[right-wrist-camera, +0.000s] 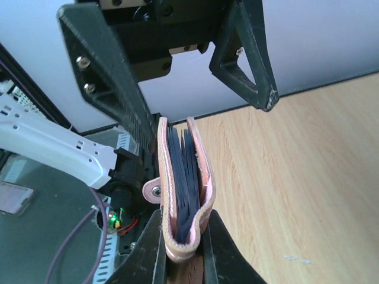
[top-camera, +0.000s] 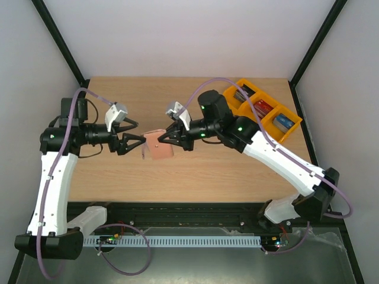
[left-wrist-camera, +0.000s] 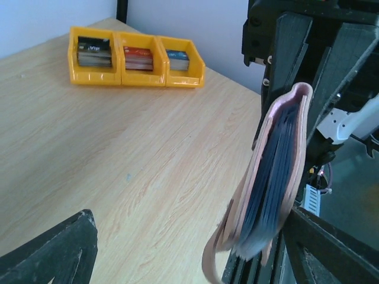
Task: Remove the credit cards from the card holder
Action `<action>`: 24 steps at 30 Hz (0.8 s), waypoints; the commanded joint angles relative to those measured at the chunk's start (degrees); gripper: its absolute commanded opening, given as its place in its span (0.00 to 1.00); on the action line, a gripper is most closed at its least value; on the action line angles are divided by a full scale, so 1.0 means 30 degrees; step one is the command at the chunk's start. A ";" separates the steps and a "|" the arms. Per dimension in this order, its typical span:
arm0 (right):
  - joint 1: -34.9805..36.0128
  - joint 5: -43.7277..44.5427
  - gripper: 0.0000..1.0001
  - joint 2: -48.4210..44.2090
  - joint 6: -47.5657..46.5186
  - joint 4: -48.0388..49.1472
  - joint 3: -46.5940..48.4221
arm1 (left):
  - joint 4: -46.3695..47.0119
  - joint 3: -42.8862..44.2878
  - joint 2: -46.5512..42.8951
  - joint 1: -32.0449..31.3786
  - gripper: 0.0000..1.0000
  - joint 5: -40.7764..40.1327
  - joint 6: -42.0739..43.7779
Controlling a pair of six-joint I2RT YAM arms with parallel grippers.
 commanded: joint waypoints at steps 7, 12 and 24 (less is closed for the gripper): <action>-0.0355 -0.0753 0.01 -0.2561 -0.1371 0.2157 0.0329 | -0.1075 0.2270 -0.0394 0.0128 0.74 0.0337 -0.1803; -0.0357 -0.0094 0.02 -0.2403 0.0093 0.3540 0.0411 | 0.1937 0.1580 -0.3663 0.0127 0.78 -0.0928 -0.3589; -0.0348 -0.2947 0.02 -0.2292 0.0189 0.4666 -0.0542 | 1.5308 -0.6465 -0.8298 -0.0135 0.58 -0.1505 -1.2086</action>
